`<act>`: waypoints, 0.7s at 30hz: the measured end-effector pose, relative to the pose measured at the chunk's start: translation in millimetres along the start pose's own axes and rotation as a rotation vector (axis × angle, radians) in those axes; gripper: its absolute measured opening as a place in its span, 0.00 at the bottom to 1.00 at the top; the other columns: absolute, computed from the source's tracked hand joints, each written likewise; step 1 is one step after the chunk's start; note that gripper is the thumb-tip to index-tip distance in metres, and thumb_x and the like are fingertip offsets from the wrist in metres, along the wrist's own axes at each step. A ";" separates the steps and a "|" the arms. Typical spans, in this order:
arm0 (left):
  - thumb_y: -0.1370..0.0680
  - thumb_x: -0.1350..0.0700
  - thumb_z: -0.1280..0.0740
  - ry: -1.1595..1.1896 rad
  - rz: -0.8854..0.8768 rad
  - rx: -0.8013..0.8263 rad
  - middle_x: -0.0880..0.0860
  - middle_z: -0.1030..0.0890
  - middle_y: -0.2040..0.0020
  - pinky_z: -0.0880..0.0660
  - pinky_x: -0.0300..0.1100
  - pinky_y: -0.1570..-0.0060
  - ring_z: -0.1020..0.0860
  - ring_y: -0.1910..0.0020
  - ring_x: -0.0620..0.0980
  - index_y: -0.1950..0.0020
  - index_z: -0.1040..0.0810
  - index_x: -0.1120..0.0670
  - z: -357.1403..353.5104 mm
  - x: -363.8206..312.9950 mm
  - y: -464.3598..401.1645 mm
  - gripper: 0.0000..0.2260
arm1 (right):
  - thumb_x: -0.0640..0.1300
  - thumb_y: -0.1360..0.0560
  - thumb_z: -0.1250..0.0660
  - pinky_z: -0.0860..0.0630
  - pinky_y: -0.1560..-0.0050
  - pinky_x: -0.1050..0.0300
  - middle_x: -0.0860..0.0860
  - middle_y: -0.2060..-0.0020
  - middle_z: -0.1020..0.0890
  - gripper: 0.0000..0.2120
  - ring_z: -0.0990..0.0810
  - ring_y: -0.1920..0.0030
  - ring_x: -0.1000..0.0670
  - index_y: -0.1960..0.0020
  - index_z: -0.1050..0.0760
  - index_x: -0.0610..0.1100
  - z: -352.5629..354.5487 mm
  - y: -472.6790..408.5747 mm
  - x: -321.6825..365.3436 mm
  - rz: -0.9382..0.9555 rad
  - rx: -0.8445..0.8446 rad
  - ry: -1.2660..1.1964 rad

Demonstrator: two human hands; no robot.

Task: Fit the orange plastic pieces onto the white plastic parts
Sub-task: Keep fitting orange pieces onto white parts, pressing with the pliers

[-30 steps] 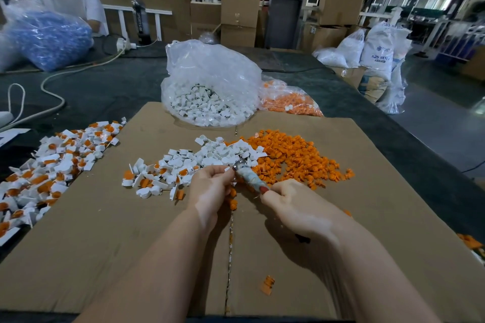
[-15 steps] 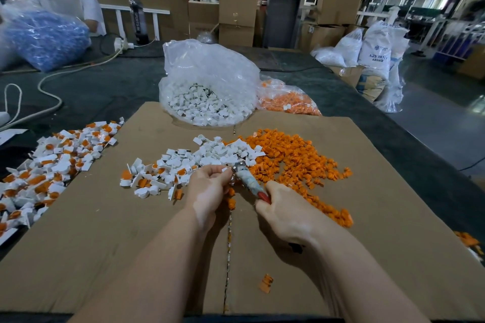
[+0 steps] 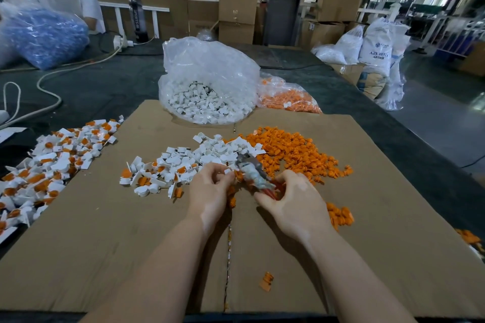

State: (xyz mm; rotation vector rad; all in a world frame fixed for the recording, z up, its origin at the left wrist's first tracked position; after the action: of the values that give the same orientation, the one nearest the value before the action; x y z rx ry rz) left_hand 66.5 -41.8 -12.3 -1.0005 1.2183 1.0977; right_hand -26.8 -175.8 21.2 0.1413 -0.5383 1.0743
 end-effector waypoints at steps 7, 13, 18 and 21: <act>0.23 0.55 0.34 -0.231 -0.098 0.016 0.46 0.20 0.52 0.32 0.35 0.50 0.24 0.48 0.45 0.48 0.20 0.47 -3.4 0.1 3.1 0.06 | 0.68 0.30 0.39 0.34 0.43 0.55 0.50 0.44 0.29 0.29 0.31 0.41 0.48 0.40 0.31 0.47 -0.2 -11.5 -22.8 0.001 -0.155 0.355; 0.22 0.55 0.35 -0.274 -0.145 0.015 0.48 0.20 0.44 0.35 0.32 0.43 0.26 0.41 0.44 0.43 0.20 0.50 -3.0 0.6 2.8 0.10 | 0.72 0.30 0.51 0.45 0.32 0.46 0.49 0.40 0.27 0.36 0.32 0.38 0.47 0.36 0.30 0.47 -4.8 -11.5 -24.1 -0.018 -0.149 0.549; 0.22 0.58 0.36 -0.278 -0.178 0.020 0.47 0.19 0.48 0.36 0.20 0.57 0.25 0.49 0.41 0.44 0.19 0.50 -3.9 -2.2 3.5 0.10 | 0.43 0.33 0.25 0.28 0.47 0.41 0.43 0.53 0.19 0.17 0.21 0.51 0.40 0.46 0.20 0.40 -4.1 -1.4 4.8 0.299 -0.414 0.200; 0.22 0.59 0.37 -0.308 -0.226 0.053 0.47 0.19 0.50 0.35 0.19 0.57 0.25 0.51 0.40 0.45 0.19 0.51 -5.1 -5.5 5.7 0.10 | 0.35 0.30 0.29 0.25 0.53 0.48 0.46 0.56 0.18 0.12 0.20 0.54 0.43 0.48 0.19 0.42 -12.8 4.4 21.4 0.458 -0.350 0.003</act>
State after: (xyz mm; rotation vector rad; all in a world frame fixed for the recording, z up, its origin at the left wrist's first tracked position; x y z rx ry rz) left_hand 59.8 -46.2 -7.3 -0.8674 0.8592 0.9928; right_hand -18.4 -152.0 19.9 -0.3051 -0.7688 1.4029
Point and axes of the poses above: each hand's wrist, its own y-axis away from the middle knuckle, its own z-axis out of the back of the hand, x = y × z, the point moved 5 cm from there along -y, towards the middle knuckle
